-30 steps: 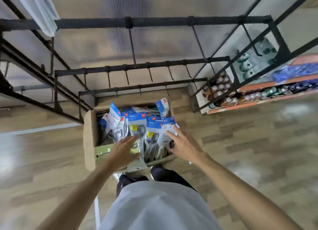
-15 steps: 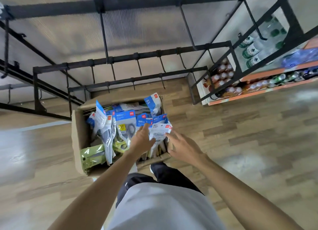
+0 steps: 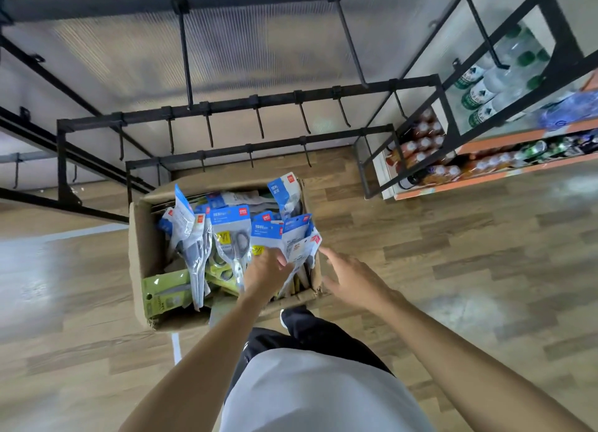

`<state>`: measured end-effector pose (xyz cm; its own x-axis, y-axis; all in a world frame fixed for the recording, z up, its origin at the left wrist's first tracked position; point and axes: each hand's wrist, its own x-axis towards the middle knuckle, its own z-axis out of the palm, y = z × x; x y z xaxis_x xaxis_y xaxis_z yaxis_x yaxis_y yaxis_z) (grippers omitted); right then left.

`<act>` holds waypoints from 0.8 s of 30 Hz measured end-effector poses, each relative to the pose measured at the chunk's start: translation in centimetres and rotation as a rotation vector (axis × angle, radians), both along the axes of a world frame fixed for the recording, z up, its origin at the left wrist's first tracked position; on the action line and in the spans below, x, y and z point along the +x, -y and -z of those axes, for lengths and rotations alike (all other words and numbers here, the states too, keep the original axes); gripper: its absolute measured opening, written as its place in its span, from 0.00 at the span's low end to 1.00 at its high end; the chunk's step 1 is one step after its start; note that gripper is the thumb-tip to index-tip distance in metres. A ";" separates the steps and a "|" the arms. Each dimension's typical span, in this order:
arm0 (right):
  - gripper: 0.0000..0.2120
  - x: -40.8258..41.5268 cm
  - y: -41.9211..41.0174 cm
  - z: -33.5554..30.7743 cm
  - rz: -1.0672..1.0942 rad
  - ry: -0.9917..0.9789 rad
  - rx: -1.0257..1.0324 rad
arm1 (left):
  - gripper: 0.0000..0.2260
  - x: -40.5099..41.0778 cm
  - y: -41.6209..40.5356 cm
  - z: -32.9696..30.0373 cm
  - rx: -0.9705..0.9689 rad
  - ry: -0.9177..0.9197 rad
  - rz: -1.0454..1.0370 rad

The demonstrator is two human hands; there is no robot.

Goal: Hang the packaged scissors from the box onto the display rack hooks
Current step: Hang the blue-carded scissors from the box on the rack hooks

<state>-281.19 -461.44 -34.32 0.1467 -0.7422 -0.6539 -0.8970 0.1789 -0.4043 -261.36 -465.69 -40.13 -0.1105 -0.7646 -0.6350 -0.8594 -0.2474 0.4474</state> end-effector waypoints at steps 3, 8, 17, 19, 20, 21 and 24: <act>0.29 1.1 1.2 0.0 0.171 0.071 0.062 | 0.05 -0.1 -0.9 -0.4 0.009 -0.059 -0.038; 0.17 3.2 2.0 1.0 0.377 0.091 0.066 | 0.07 -0.4 -2.0 -0.5 0.063 -0.195 0.056; 0.07 2.4 0.7 3.1 0.690 -0.032 -0.002 | 0.12 0.3 -1.7 -0.5 0.030 -0.238 0.069; 0.10 1.9 0.4 3.7 0.732 -0.004 0.009 | 0.17 0.6 -0.7 -0.8 -0.066 -0.192 0.005; 0.11 1.7 0.4 3.9 0.749 0.015 0.016 | 0.22 0.6 0.0 -1.0 -0.115 -0.170 -0.018; 0.12 1.6 0.3 4.1 0.766 0.041 0.016 | 0.27 0.7 0.8 -1.2 -0.153 -0.154 -0.022; 0.11 1.5 0.3 4.2 0.776 0.090 -0.010 | 0.36 0.5 3.8 -1.5 -0.180 -0.134 0.152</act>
